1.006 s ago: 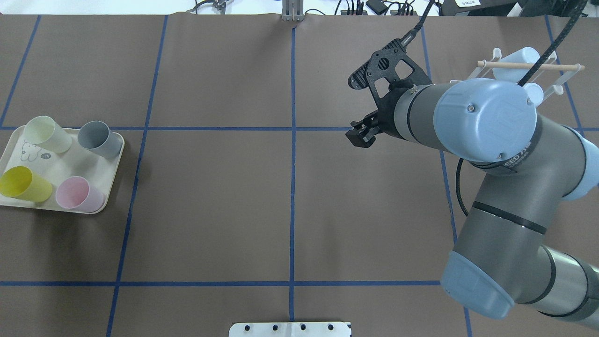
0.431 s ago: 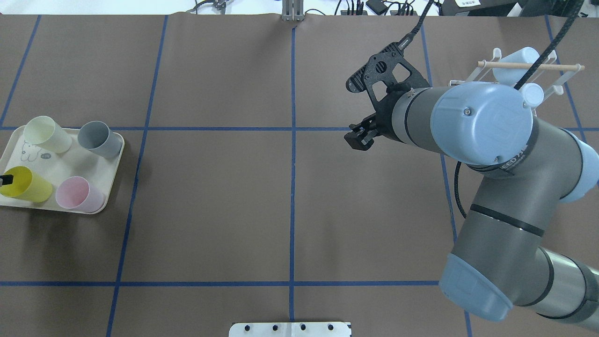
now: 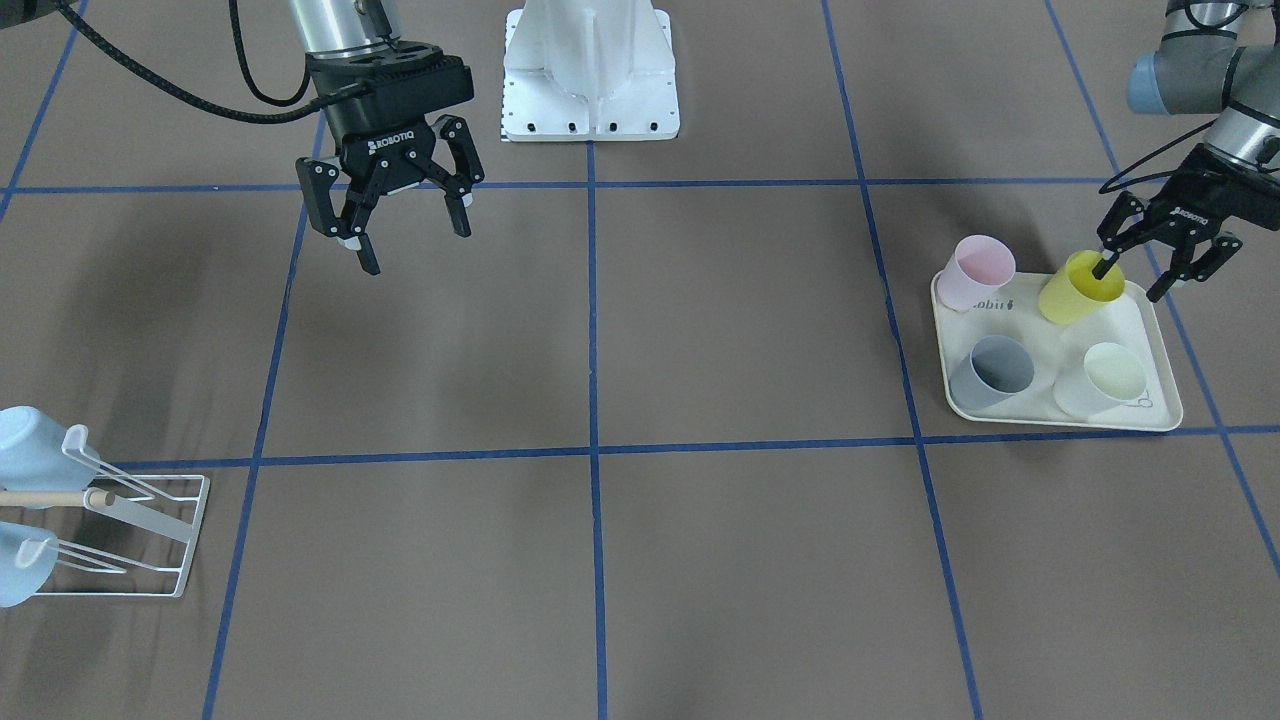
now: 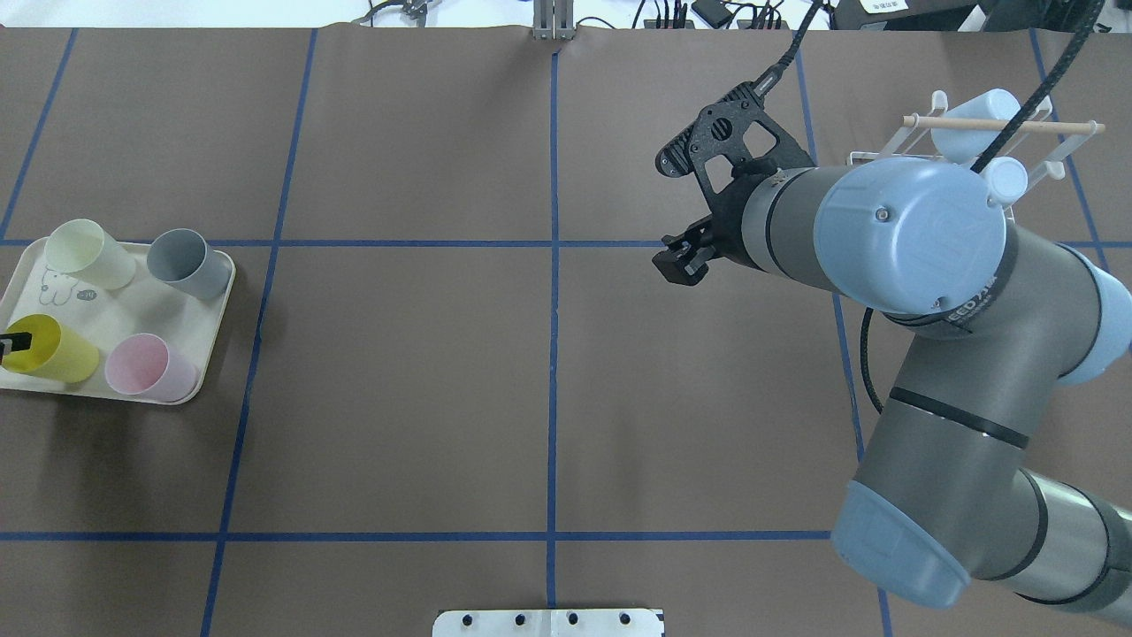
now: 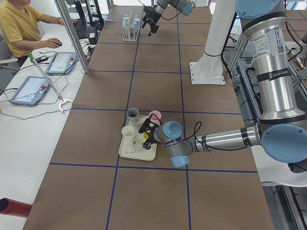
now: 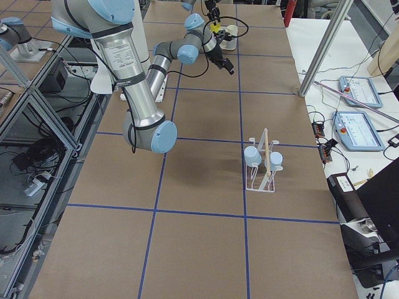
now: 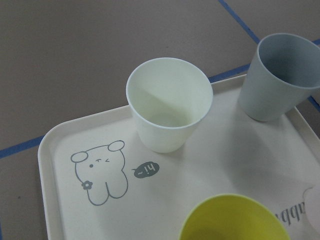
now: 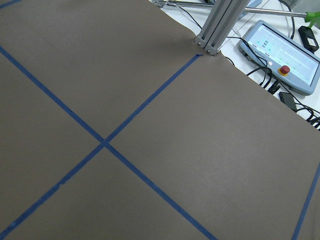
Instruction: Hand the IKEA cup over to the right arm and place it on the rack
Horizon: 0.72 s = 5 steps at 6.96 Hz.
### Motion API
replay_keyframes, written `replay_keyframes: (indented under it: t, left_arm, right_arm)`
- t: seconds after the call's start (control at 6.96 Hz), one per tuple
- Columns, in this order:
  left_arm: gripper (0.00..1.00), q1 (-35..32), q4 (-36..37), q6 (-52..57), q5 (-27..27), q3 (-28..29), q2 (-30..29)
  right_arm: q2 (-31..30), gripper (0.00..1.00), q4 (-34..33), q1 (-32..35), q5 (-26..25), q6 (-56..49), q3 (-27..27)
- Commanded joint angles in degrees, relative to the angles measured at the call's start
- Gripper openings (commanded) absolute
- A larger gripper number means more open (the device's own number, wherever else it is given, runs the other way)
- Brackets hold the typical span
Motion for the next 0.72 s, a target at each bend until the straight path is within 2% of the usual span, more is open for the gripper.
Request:
replay_keyframes:
  t: [0.0,0.29,0.43,0.57]
  left_arm:
    - [0.37,0.13,-0.02,0.0,0.0,0.06,-0.18]
    - [0.37,0.4,0.07,0.0,0.0,0.15,-0.36]
    - [0.32,0.48,0.07,0.0,0.0,0.15,-0.53]
    - [0.15,0.49,0.07,0.0,0.0,0.24,-0.53]
  right_arm:
    - [-0.2,1.0,0.0,-0.01,-0.05,-0.07,-0.06]
    - [-0.29,1.0,0.0,-0.01,-0.14,-0.07,-0.15]
    - [-0.29,1.0,0.0,-0.01,-0.14,-0.07,-0.15]
    - [-0.29,1.0,0.0,-0.01,-0.14,-0.07,-0.15]
